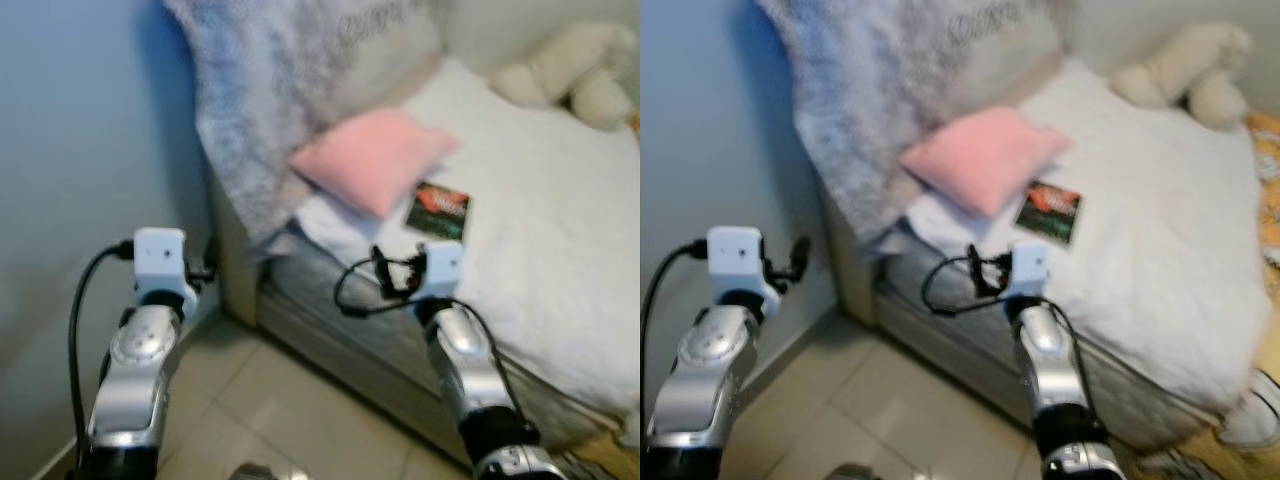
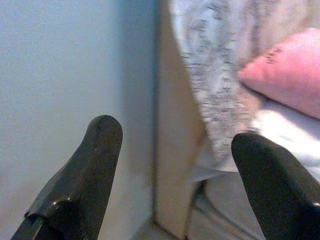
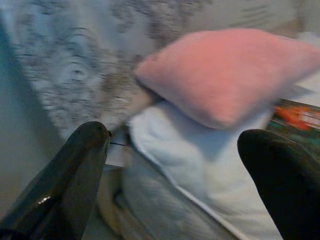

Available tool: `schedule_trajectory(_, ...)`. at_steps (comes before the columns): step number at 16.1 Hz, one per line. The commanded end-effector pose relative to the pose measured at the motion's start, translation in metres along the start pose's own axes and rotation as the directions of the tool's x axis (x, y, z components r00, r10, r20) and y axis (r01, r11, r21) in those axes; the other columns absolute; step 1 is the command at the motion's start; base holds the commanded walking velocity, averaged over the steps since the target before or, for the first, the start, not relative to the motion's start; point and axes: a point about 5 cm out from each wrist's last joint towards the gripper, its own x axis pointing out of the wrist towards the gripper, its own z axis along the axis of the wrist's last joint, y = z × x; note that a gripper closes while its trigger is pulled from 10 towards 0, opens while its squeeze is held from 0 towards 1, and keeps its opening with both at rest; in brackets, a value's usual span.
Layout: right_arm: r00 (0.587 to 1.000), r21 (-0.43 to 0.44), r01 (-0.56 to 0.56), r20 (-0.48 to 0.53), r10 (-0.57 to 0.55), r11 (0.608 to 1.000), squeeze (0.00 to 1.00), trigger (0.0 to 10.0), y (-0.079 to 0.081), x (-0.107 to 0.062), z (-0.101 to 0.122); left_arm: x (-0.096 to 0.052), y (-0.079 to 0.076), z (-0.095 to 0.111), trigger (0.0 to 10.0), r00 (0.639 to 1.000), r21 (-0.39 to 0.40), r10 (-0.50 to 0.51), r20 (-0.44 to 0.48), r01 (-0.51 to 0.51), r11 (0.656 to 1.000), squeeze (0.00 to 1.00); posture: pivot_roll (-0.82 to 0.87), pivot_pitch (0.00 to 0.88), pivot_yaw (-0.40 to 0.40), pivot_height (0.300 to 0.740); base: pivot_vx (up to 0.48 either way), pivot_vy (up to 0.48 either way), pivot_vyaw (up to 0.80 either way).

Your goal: Clean up the room

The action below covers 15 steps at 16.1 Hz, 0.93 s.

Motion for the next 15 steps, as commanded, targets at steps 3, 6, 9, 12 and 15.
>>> schedule_trajectory(3,0.999,0.0,0.046,-0.004,-0.046,0.999,0.56,10.0,-0.016,-0.004,-0.002,0.002,-0.012,0.006,10.0,0.998,0.047,-0.057,0.026,0.056,0.997,0.0,0.29,0.0,-0.072,0.74,0.0,-0.45,0.52)
schedule_trajectory(6,0.998,0.001,0.055,-0.008,-0.055,0.998,0.56,10.0,-0.017,-0.004,-0.003,0.001,-0.015,0.008,10.0,0.997,0.088,-0.079,0.02,0.077,0.993,0.0,0.29,0.0,-0.071,0.74,0.0,-0.429,0.52)
schedule_trajectory(9,0.999,-0.007,0.045,-0.015,-0.045,0.999,0.56,10.0,-0.016,-0.004,-0.005,0.0,-0.017,0.006,10.0,0.998,0.069,-0.067,0.01,0.066,0.995,0.0,0.29,0.0,-0.078,0.74,0.087,-0.415,0.52)
schedule_trajectory(12,0.999,-0.006,0.041,-0.017,-0.041,0.999,0.58,10.0,-0.017,-0.002,-0.004,0.0,-0.013,0.002,10.0,1.0,0.066,-0.013,0.003,0.013,0.998,0.0,0.29,0.0,-0.09,0.74,0.209,-0.24,0.52)
schedule_trajectory(15,0.996,0.06,0.091,-0.016,-0.091,0.994,0.59,10.0,-0.025,-0.004,-0.004,0.0,-0.015,0.004,10.0,0.999,0.09,-0.033,0.013,0.032,0.995,0.0,0.29,0.0,-0.086,0.74,0.0,0.0,0.52)
